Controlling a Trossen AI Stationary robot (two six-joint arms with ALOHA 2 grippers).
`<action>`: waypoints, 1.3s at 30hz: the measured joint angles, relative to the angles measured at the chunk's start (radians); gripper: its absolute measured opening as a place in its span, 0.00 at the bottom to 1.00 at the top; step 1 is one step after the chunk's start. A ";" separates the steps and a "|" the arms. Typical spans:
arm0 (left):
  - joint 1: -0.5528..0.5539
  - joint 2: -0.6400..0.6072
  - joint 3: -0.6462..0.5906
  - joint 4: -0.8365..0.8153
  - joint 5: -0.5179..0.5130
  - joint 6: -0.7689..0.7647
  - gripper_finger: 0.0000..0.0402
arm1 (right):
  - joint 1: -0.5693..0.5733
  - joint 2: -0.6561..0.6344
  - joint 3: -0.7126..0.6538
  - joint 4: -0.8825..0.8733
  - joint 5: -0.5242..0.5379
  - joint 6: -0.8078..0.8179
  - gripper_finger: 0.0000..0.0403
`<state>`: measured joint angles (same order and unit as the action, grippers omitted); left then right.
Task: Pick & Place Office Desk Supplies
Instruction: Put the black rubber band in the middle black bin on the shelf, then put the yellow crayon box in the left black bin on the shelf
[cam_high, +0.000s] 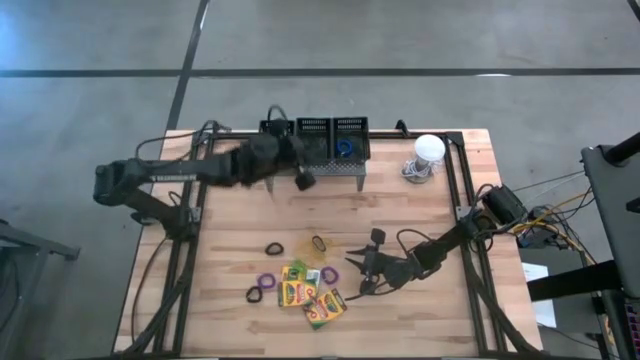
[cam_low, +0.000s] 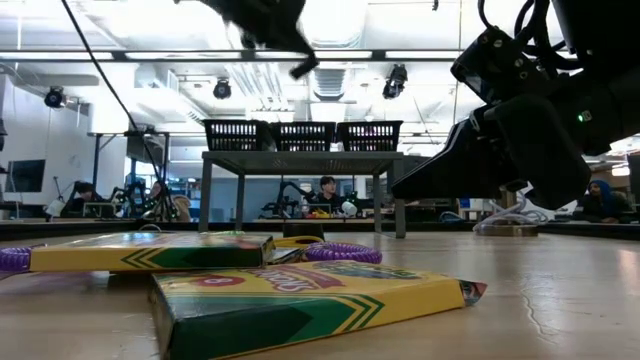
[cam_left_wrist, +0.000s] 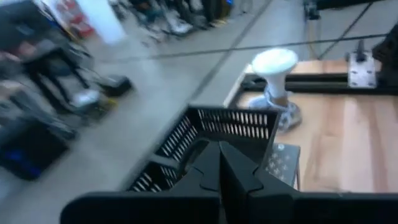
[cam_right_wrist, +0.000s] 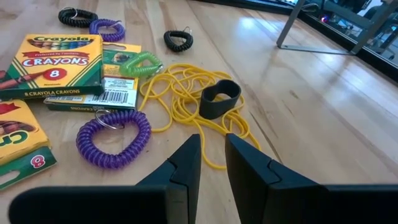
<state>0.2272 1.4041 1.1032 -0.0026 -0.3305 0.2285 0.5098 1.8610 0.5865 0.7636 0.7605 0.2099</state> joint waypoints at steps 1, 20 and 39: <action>0.041 0.001 -0.008 -0.001 0.069 -0.020 0.00 | 0.000 0.000 0.000 -0.001 0.000 0.002 0.18; 0.190 0.001 -0.166 0.089 0.280 -0.132 0.06 | 0.000 0.000 -0.003 -0.004 0.000 0.015 0.16; 0.045 -0.112 -0.105 -0.183 0.272 -0.121 0.31 | 0.000 0.000 -0.003 -0.003 0.000 0.015 0.16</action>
<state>0.2722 1.2924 0.9984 -0.1860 -0.0585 0.1070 0.5095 1.8610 0.5831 0.7607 0.7609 0.2245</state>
